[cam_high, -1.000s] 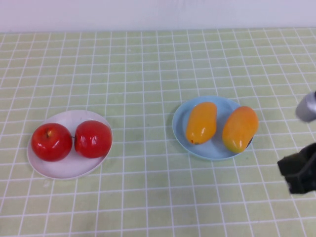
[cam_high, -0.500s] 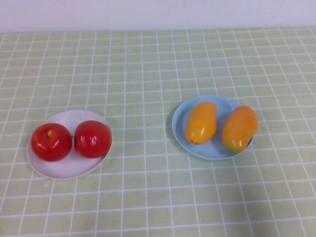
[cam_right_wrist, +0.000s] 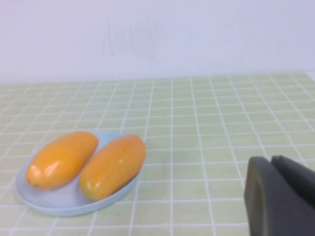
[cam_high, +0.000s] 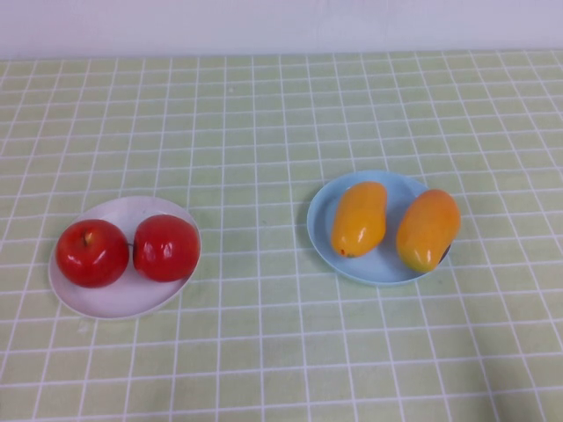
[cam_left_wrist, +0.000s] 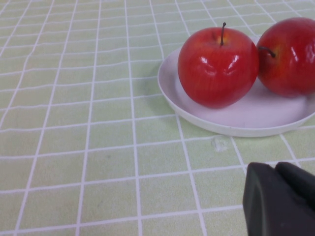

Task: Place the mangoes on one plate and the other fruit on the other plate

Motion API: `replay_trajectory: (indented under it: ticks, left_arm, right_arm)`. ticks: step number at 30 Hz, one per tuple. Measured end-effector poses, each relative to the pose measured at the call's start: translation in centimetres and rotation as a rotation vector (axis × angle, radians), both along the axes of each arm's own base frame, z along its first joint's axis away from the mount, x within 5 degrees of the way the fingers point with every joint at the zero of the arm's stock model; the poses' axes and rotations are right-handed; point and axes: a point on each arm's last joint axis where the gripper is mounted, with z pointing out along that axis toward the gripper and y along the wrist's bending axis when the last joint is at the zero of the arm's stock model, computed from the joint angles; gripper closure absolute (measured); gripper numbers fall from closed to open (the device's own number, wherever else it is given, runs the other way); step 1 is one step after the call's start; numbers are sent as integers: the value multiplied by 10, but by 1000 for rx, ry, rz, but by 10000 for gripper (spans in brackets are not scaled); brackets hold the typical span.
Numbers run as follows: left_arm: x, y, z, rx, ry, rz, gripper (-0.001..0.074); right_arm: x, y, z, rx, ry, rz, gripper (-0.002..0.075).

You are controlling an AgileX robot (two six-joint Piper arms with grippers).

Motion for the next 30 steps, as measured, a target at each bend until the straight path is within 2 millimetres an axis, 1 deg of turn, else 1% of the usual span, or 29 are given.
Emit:
replay_trajectory:
  ticks: [3, 7, 10, 15, 17, 30]
  left_arm:
    - [0, 0, 0, 0, 0, 0, 733]
    - [0, 0, 0, 0, 0, 0, 733]
    - [0, 0, 0, 0, 0, 0, 733]
    - [0, 0, 0, 0, 0, 0, 733]
    - [0, 0, 0, 0, 0, 0, 733]
    - [0, 0, 0, 0, 0, 0, 733]
  right_arm:
    - [3, -1, -15, 0, 16, -11, 741]
    - [3, -1, -19, -13, 38, -7, 741]
    - [2, 0, -23, -60, 77, 0, 741]
    - [-1, 2, -36, -93, 211, 33, 741]
    - [-1, 2, -39, -96, 237, 40, 741]
    - [-2, 3, -39, -81, 246, 45, 741]
